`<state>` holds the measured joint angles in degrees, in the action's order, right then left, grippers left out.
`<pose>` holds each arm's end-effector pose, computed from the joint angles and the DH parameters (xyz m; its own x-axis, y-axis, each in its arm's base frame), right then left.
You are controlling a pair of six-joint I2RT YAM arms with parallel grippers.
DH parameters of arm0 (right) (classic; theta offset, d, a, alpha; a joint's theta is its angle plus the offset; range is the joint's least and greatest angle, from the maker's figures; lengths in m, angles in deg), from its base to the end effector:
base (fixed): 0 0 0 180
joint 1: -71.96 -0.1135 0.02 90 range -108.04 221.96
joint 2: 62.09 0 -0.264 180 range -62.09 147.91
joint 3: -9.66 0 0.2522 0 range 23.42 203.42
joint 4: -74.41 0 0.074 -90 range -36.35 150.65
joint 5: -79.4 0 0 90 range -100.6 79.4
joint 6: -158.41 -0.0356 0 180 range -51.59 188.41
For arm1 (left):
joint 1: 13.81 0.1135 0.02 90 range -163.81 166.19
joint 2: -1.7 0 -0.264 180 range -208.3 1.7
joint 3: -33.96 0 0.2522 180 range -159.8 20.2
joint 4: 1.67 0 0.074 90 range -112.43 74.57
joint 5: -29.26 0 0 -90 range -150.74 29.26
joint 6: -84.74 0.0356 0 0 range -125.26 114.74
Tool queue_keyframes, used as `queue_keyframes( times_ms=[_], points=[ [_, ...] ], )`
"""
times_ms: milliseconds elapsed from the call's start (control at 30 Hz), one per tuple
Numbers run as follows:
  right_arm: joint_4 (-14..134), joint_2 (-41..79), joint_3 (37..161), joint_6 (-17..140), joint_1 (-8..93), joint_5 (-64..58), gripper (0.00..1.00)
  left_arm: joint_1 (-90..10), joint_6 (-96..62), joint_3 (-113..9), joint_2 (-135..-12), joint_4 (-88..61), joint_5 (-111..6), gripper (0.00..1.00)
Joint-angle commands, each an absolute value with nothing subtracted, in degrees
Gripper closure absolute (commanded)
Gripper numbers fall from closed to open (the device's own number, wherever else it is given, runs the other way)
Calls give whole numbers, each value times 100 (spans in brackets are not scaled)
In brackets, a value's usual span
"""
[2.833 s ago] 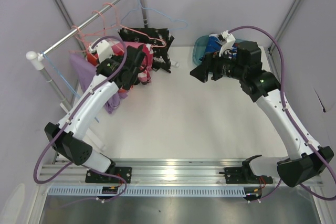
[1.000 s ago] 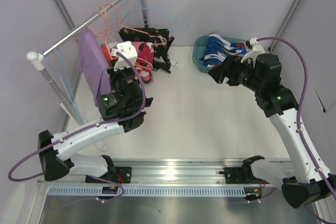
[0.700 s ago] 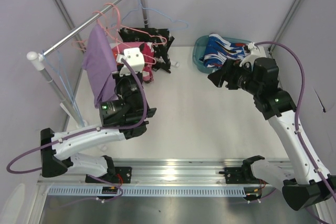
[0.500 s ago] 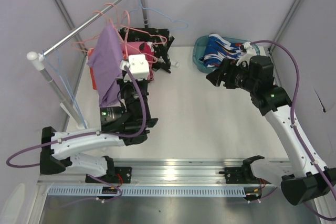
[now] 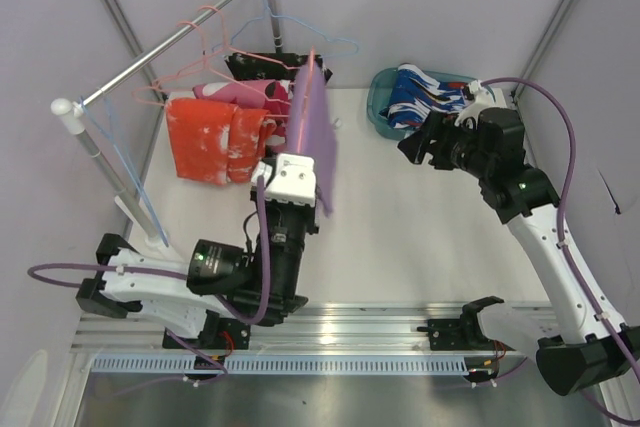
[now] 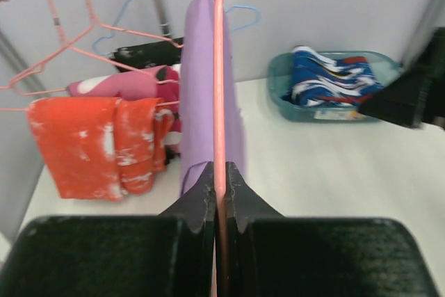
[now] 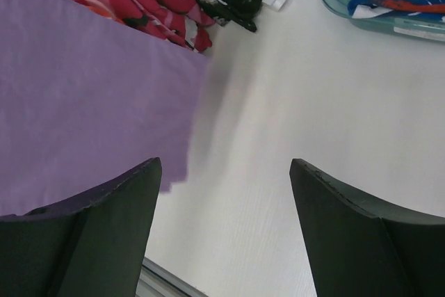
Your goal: Remove the trousers from the hanger
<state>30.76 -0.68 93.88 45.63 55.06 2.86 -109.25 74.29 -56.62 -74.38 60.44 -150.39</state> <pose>0.2154 0.0741 0.4044 -0.5039 0.2405 -0.8296 -0.3208 0.8397 0.4382 0.0148 -0.2202 0.5051 0.0108 0.0505 -0.9987 0.0958 0.9941 0.0513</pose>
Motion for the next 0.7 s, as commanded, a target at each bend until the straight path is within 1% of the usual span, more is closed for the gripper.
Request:
queue_keyframes(
  times_ms=[0, 67, 100, 267, 333, 500, 567, 667],
  points=[
    [2893, -250, 9646, 4670, 5509, -65, 19, -11356, 7586, -6101, -7564, 8098, -15593, 100],
    [2770, -373, 9699, 4714, 5517, -320, 18, -11550, 7753, -6180, -7678, 8351, -15593, 100],
    [2647, -425, 9716, 4697, 5509, -635, 18, -11594, 7806, -6268, -7809, 8362, -15593, 100],
    [2365, -829, 9734, 4644, 5562, -1015, 17, -11577, 8087, -6532, -8276, 8362, -15566, 100],
    [2172, -900, 9769, 4618, 5570, -1269, 17, -11376, 8254, -6576, -8452, 8362, -15575, 100],
    [1794, -1155, 9901, 4688, 5570, -1639, 17, -10795, 8605, -6559, -8330, 8362, -15540, 100],
    [1759, -1234, 9919, 4758, 5570, -1666, 17, -10610, 8781, -6663, -8216, 8362, -15304, 100],
    [1785, -1296, 9997, 4793, 5570, -1649, 17, -10461, 9378, -6988, -8381, 8275, -14979, 100]
  ],
)
